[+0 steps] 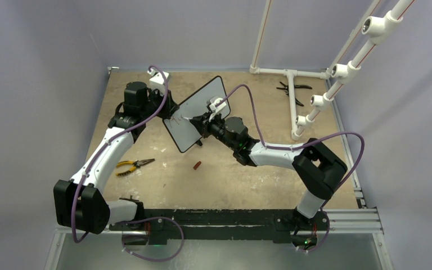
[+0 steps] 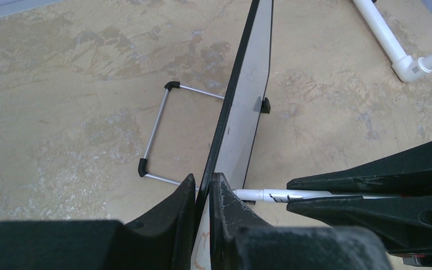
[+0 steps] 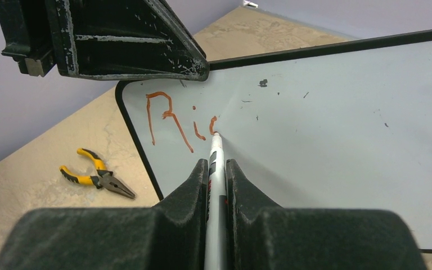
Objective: Write a sentence on the whiteboard
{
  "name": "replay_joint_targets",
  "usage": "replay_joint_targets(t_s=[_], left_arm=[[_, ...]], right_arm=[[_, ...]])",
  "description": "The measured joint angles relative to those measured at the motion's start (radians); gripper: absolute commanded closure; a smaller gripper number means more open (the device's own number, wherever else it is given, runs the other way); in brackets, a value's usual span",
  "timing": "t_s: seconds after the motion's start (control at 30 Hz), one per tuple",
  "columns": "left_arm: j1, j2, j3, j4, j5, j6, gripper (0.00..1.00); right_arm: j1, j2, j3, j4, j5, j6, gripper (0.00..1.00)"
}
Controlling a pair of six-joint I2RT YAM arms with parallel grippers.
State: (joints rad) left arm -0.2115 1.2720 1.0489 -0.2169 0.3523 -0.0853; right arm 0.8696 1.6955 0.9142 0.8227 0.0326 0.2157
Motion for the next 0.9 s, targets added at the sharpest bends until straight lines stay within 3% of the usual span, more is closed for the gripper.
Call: replay_joint_targets(t_s=[0.9], left_arm=[[0.001,0.000,0.000,0.000,-0.008,0.000,1.00]], right_arm=[[0.001,0.000,-0.014,-0.008,0.054,0.009,1.00]])
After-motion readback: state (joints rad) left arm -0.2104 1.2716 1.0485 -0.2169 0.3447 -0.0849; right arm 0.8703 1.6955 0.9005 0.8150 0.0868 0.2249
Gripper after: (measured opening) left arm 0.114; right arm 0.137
